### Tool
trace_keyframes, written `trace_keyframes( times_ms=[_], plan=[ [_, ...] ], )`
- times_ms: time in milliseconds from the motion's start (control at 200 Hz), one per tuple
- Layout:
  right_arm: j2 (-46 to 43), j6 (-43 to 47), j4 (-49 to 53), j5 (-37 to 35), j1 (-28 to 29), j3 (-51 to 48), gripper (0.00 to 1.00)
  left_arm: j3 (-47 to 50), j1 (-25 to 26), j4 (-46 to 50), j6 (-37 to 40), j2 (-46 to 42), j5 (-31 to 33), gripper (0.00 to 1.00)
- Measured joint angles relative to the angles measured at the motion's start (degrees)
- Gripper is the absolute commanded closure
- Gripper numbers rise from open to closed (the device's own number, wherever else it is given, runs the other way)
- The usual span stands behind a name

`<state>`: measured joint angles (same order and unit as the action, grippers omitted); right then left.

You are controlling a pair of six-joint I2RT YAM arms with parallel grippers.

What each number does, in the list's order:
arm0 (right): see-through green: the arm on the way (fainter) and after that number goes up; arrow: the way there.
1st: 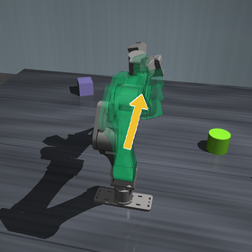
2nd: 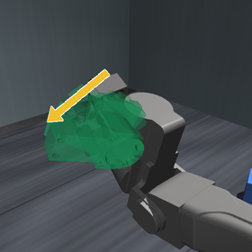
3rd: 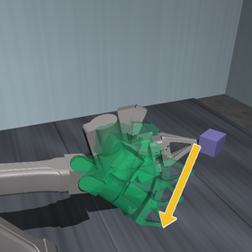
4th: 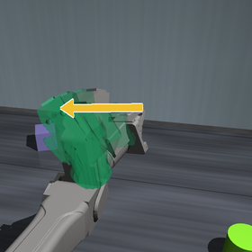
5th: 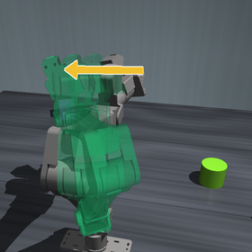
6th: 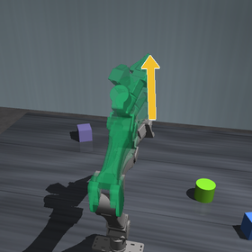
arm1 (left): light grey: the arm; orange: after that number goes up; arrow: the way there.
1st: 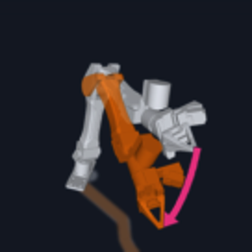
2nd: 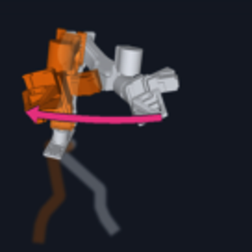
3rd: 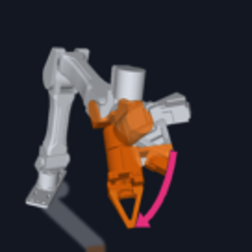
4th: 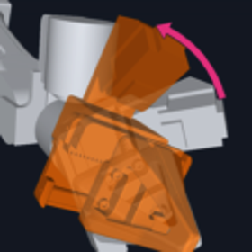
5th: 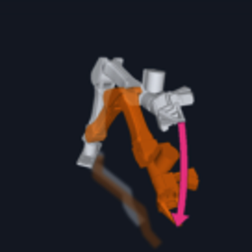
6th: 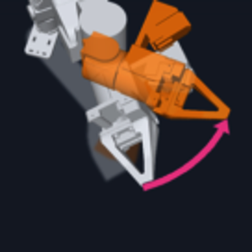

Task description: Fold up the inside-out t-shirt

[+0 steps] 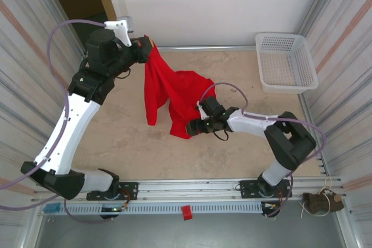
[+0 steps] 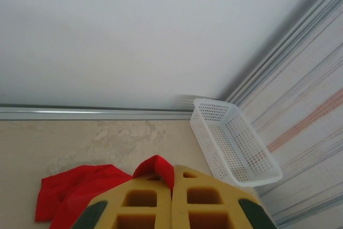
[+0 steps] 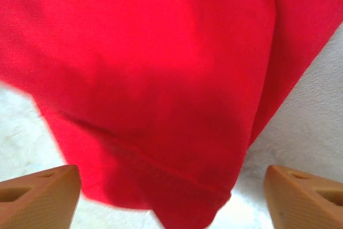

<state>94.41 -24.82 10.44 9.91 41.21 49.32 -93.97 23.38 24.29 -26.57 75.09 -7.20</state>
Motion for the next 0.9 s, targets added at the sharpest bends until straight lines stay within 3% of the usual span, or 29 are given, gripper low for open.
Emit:
trace_keyframes(
  times_ms=[10,40,70,85,291,501,596,701,902],
  plan=[
    [0.4,-0.4,-0.1,-0.1,0.0,0.1,0.36,0.0,-0.1,0.0,0.0,0.0,0.0,1.00],
    [1.6,-0.2,0.2,-1.3,0.0,0.6,0.60,-0.1,-0.3,0.0,0.0,-0.2,0.0,1.00],
    [2.1,-0.2,1.0,-1.6,-0.1,1.5,0.91,-0.3,-0.7,0.1,0.1,-0.5,0.0,1.00],
    [2.4,0.0,0.8,-1.7,-0.2,1.9,1.00,-0.4,-0.8,0.2,0.1,-0.5,0.0,1.00],
    [2.6,4.3,10.3,-5.2,-2.4,12.4,1.00,-1.5,-8.1,1.2,0.3,-1.7,-0.2,1.00],
    [-8.5,10.9,23.7,-7.7,-18.2,36.7,1.00,-5.7,-19.4,1.0,-0.3,-0.9,-0.2,1.00],
    [-11.8,13.4,27.6,-9.0,-22.1,47.7,1.00,-8.2,-20.3,0.6,-0.7,-0.9,-0.3,1.00],
    [-14.3,15.5,32.0,-10.0,-22.5,55.9,1.00,-9.8,-20.3,-0.7,-0.9,-1.4,-0.5,1.00],
    [-17.6,17.5,37.2,-10.8,-22.6,61.4,1.00,-9.3,-20.3,-1.7,-2.2,-3.9,-0.5,1.00]
  ],
)
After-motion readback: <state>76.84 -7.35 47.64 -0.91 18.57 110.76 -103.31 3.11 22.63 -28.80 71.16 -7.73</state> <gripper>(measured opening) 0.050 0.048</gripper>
